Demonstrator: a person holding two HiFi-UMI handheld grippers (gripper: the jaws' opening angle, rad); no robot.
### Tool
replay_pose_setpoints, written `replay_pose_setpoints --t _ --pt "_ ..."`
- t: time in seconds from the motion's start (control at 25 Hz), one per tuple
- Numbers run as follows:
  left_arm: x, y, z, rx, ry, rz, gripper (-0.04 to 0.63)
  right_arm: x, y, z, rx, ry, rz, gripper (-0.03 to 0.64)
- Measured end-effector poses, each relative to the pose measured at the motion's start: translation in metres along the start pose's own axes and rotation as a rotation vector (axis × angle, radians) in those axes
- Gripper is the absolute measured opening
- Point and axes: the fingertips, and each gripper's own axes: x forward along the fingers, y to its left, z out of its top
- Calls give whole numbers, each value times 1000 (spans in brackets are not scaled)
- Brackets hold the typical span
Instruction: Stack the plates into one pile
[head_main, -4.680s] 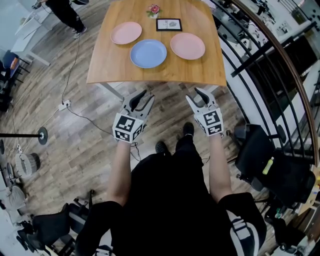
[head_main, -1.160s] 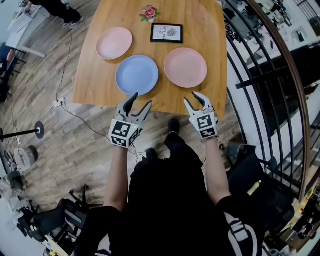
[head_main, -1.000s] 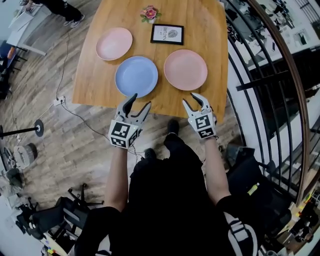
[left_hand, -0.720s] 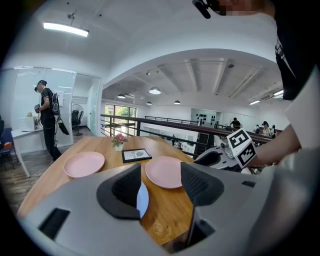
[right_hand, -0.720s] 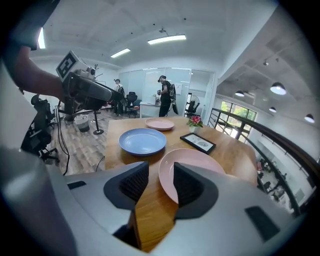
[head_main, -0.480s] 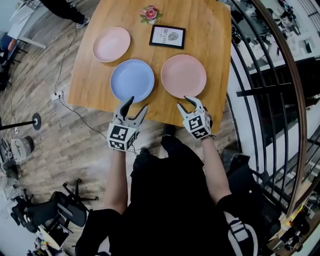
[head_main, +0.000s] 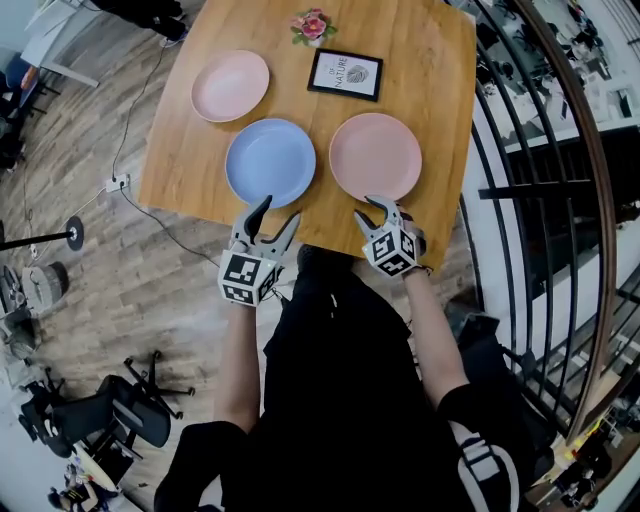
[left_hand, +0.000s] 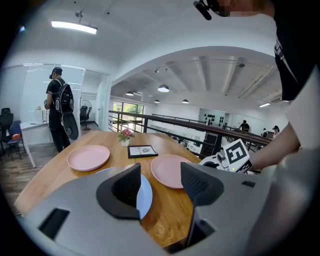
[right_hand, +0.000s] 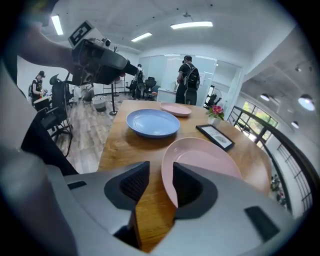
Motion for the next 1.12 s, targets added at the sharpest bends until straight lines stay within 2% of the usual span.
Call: replay_pose_setpoints --t 0.36,0.8,0.88,0.92,1.12 --pt "4 15 4 1 -10 -17 259 18 -3 -17 -24 84 -11 155" --pt "11 36 -2 1 5 -32 261 42 -6 -36 -114 181 -36 149" --pt "14 38 -5 -4 11 -34 261 46 -8 -41 -154 215 -54 131" --pt "15 39 -6 -5 13 -37 261 47 -9 -44 -181 233 -66 93" --pt "19 40 -8 -3 19 -47 261 53 -7 -49 -237 261 -74 94"
